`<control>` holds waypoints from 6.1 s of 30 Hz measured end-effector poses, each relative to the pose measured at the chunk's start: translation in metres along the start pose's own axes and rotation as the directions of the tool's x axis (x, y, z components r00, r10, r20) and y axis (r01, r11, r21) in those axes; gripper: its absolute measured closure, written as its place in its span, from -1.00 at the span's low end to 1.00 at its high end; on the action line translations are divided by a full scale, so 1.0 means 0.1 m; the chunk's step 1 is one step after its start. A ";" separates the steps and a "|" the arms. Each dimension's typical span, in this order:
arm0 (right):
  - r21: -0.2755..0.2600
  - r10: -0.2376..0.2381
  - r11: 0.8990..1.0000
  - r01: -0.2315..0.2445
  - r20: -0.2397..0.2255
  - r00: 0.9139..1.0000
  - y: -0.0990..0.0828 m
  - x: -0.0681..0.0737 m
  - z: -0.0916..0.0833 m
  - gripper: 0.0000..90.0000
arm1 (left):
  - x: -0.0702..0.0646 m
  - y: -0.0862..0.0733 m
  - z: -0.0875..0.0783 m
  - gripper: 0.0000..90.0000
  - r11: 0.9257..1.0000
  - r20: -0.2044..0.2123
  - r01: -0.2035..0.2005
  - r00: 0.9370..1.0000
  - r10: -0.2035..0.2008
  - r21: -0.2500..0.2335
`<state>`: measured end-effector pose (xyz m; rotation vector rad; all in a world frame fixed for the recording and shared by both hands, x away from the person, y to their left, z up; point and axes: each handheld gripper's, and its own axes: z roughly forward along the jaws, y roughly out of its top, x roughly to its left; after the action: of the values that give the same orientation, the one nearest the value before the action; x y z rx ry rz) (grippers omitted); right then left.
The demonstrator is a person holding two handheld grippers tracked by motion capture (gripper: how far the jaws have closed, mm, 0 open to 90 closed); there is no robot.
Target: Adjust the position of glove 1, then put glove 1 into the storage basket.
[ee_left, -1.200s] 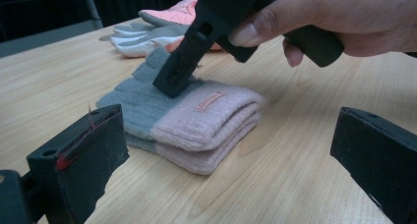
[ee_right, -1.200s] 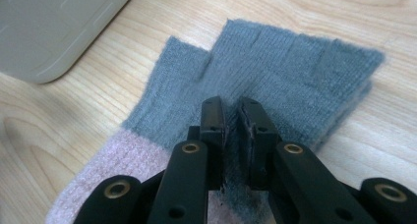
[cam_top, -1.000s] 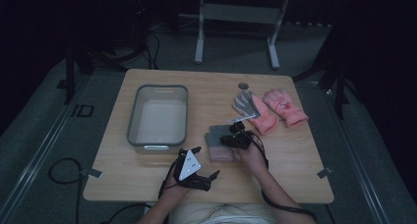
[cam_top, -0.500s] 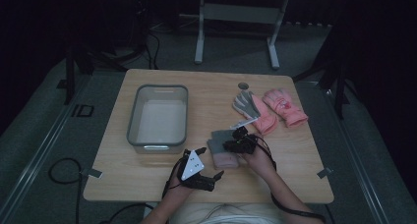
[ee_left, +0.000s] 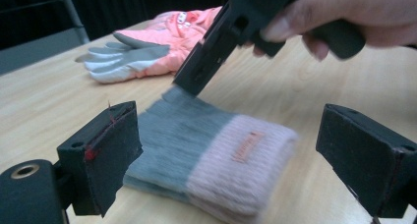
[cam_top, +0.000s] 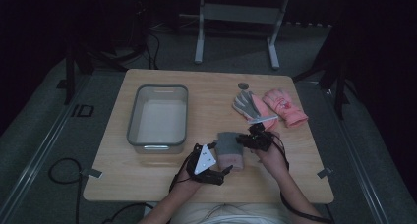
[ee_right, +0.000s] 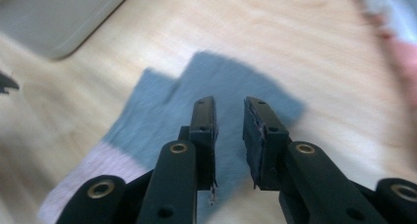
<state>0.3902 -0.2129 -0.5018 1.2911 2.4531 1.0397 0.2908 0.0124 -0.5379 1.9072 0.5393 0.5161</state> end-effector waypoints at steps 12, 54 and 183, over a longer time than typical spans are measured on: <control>0.001 0.058 0.998 -0.058 -0.012 0.998 0.07 -0.28 0.12 0.38 | -0.07 0.05 0.38 -0.61 0.932 0.191 -0.255 0.959 0.209 0.259; 0.012 0.083 0.997 -0.082 -0.212 0.974 0.18 -0.06 0.32 0.56 | 0.31 0.21 0.27 0.50 0.897 0.296 -0.282 0.938 0.183 0.341; -0.035 -0.156 0.988 0.152 -0.282 0.947 1.53 0.77 0.66 0.32 | 1.98 0.61 -0.84 -0.25 0.871 0.135 -0.115 0.989 0.056 0.478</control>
<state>0.4730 -0.0620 -0.4388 0.9835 2.6959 1.2731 0.4103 0.1665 -0.4289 2.4356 0.5429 0.3389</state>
